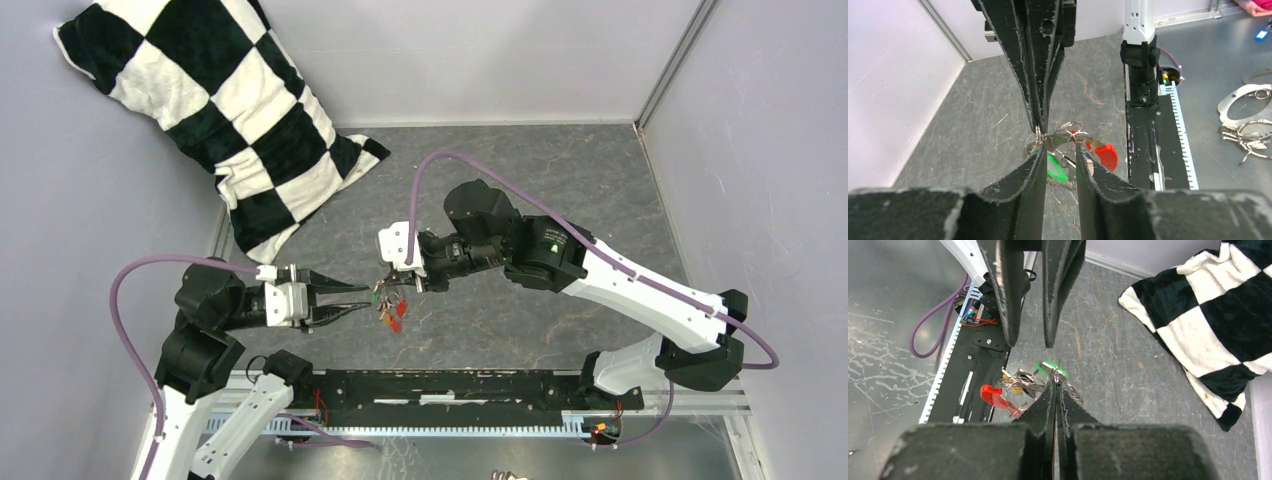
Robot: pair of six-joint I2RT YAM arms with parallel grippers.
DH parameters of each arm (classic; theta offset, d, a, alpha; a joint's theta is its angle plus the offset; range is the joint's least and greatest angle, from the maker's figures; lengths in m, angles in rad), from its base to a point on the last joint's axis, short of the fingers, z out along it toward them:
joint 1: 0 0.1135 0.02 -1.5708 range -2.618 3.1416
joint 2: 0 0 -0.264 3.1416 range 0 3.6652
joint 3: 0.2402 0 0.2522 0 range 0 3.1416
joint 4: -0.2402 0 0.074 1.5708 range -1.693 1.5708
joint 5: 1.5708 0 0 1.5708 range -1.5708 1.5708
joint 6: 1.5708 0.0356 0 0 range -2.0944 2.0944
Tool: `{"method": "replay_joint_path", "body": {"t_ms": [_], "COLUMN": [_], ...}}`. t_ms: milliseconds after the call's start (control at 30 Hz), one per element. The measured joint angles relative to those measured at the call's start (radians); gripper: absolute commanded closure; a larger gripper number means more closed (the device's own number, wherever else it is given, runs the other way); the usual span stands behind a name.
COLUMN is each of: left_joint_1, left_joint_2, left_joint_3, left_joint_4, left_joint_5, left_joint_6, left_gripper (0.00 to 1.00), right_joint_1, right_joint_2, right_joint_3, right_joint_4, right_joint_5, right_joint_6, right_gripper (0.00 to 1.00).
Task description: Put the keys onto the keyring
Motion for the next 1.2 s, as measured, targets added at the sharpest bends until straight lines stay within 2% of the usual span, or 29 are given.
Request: {"method": "replay_joint_path", "body": {"t_ms": [167, 367, 533, 700, 1000, 1200], "left_joint_1": [0.000, 0.000, 0.000, 0.000, 0.000, 0.000], "left_joint_2": [0.000, 0.008, 0.072, 0.135, 0.116, 0.095], "left_joint_3": [0.049, 0.047, 0.047, 0.050, 0.058, 0.060], "left_joint_4": [-0.111, -0.121, -0.121, -0.167, -0.177, -0.186], "left_joint_5": [-0.011, -0.053, -0.023, 0.013, 0.045, 0.061], "left_joint_6": [0.103, 0.183, 0.206, 0.243, 0.261, 0.274], "left_gripper": [0.66, 0.66, 0.68, 0.73, 0.70, 0.73], "right_joint_1": [-0.003, -0.004, -0.004, -0.004, -0.004, -0.004], "right_joint_2": [-0.002, -0.002, -0.002, -0.002, -0.002, -0.001], "right_joint_3": [0.000, 0.000, 0.000, 0.000, 0.000, 0.000], "right_joint_4": [-0.016, -0.025, -0.025, -0.026, -0.026, -0.026], "right_joint_5": [-0.010, -0.046, -0.064, -0.077, -0.080, -0.082], "right_joint_6": [-0.003, -0.003, -0.003, -0.003, -0.003, -0.003], "right_gripper": [1.00, 1.00, 1.00, 1.00, 1.00, 1.00]}}
